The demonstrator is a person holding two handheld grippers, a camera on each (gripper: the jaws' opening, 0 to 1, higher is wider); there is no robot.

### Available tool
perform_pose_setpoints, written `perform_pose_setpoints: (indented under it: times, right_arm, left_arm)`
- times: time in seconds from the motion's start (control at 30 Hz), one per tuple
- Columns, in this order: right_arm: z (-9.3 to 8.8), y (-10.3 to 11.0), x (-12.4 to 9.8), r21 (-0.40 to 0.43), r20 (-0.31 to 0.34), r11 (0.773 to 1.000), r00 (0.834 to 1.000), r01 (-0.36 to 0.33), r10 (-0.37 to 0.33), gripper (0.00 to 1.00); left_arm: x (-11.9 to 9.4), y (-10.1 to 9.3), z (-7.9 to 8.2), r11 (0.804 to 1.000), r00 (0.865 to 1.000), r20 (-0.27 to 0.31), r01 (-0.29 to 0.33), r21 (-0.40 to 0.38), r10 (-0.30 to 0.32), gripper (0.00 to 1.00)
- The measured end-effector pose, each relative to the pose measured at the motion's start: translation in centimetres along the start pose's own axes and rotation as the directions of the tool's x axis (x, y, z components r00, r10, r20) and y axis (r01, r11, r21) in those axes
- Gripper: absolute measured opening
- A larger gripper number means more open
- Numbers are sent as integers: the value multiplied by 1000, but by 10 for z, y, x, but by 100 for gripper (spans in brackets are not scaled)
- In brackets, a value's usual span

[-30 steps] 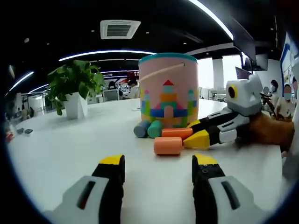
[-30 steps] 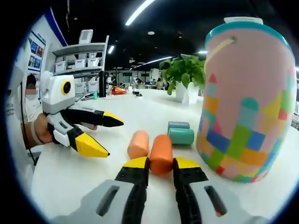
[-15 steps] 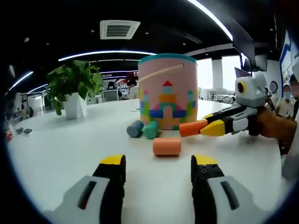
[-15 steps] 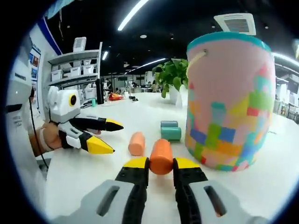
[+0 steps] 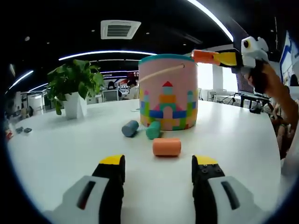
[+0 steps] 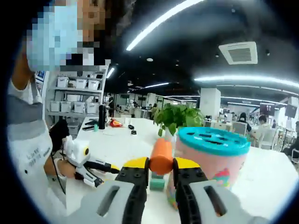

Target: Arrange the toys in the designated storage area by placing each visible toy with the group until no toy remains scattered across the table.

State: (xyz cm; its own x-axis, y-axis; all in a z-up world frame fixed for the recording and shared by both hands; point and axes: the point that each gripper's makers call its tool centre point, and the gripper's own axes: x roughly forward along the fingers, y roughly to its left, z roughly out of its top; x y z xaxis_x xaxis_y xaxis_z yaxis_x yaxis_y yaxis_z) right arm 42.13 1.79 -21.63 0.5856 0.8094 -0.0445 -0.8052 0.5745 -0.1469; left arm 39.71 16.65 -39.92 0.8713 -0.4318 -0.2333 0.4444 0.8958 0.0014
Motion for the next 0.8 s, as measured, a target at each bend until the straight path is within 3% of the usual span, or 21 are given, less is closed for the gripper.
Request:
perform_pose_setpoints:
  times: [0.17, 0.23, 0.3, 0.37, 0.43, 0.5, 0.6, 0.73, 0.8]
  right_arm:
    - [30, -49, -8, -107, -6, 991, 997, 79, -81, 19]
    - [35, -70, -7, -147, -36, 984, 993, 104, -111, 19]
    - [34, -87, -1, -175, -95, 981, 990, 85, -103, 19]
    - [29, -100, 7, -120, -165, 992, 984, 41, -61, 19]
    - [32, -112, 13, -88, -169, 995, 984, 39, -54, 19]
    - [30, -124, 22, -70, -239, 998, 971, -2, -15, 20]
    - [17, -140, 35, -158, -388, 986, 921, -51, -15, 20]
    - [7, -150, 51, -142, -472, 986, 882, -88, 11, 20]
    - [7, -152, 57, -168, -484, 981, 875, -97, 3, 20]
  left_arm:
    - [-1, -1, 0, 1000, 1000, 3, 5, 1, -5, 59]
    - [-1, -1, 0, 1000, 1000, 4, 6, -1, -6, 59]
    - [-2, -1, 0, 1000, 1000, 4, 8, -5, -8, 59]
    - [-2, -1, 0, 1000, 1000, 4, 10, -6, -10, 59]
    - [-2, -2, 0, 1000, 1000, 5, 12, -6, -12, 59]
    - [-3, -1, 0, 1000, 1000, 6, 11, -8, -11, 59]
    - [-4, 0, -1, 1000, 1000, 3, 6, -9, -6, 59]
    - [-4, 0, -1, 1000, 1000, 4, 7, -14, -7, 59]
    - [-4, 0, -1, 1000, 1000, 6, 7, -15, -7, 59]
